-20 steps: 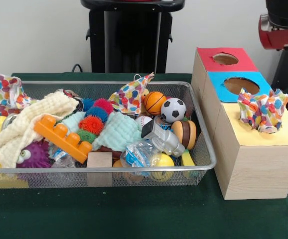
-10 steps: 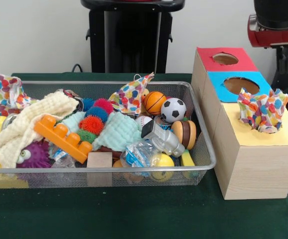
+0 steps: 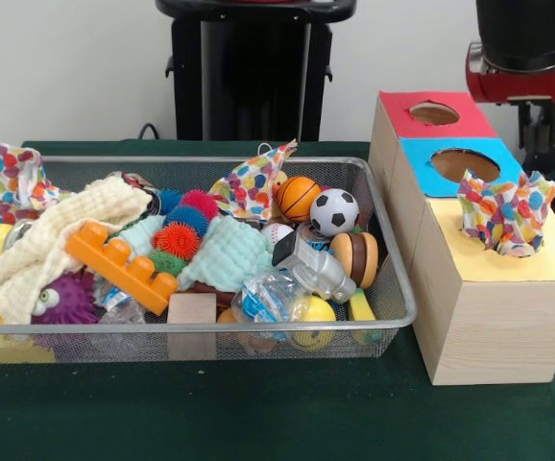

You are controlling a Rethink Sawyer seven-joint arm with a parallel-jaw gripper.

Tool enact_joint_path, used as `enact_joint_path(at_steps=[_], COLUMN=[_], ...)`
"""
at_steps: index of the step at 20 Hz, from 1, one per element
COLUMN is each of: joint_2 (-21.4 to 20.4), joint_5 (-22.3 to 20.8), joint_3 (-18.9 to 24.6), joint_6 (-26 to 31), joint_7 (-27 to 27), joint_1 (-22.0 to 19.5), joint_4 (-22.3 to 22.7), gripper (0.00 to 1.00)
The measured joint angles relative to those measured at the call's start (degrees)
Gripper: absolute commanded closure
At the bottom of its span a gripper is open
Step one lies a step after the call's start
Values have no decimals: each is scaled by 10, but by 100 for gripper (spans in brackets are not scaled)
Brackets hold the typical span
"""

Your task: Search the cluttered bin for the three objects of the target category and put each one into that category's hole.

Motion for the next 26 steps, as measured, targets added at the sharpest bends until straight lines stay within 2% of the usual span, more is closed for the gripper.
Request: enact_joint_path(at_steps=[6, 12, 26], joint_2=[19, 54, 76], joint_5=[-27, -50, -59], joint_3=[0, 0, -1], joint_6=[-38, -45, 1], joint_7=[0, 0, 0], joint_1=[5, 13, 15], joint_4=[4, 4, -41], gripper=[100, 100, 100])
